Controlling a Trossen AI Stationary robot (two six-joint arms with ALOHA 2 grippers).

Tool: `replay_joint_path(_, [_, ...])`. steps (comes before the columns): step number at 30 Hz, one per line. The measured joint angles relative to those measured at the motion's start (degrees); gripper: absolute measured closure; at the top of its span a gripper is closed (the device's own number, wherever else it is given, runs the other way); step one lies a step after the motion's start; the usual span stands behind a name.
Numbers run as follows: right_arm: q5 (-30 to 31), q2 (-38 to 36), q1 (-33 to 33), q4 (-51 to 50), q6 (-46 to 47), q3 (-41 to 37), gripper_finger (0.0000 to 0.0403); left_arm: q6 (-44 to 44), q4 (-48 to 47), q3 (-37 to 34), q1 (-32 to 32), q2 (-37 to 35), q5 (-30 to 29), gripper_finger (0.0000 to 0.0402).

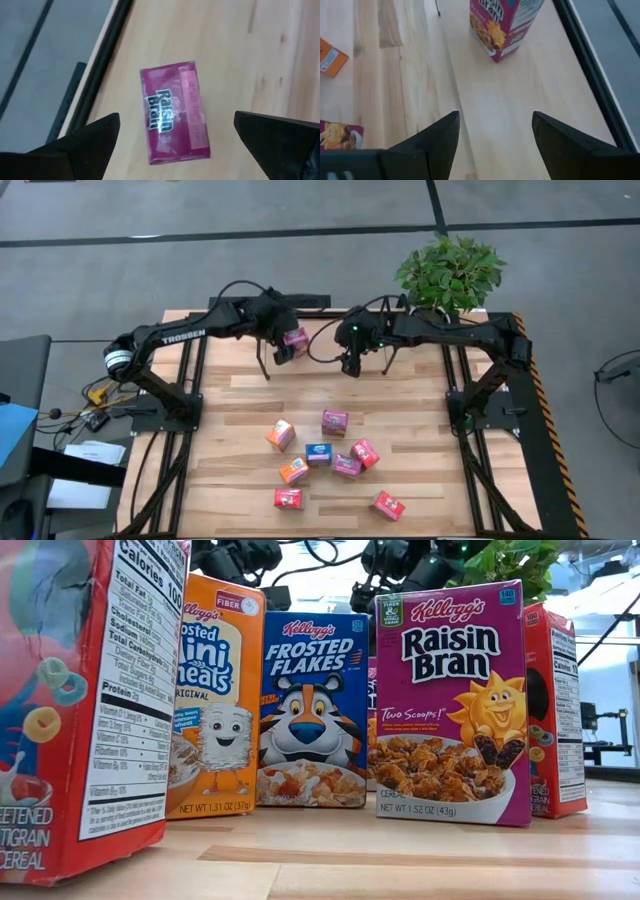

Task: Stack cereal on shelf
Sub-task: Put the top right purple cereal box on the shelf

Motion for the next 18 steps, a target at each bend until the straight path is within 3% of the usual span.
replay_joint_path(18, [0.0,0.0,-0.7,1.6,0.0,0.0,0.0127,0.6,-1.0,0.0,0.0,2.3,-1.5,0.0117])
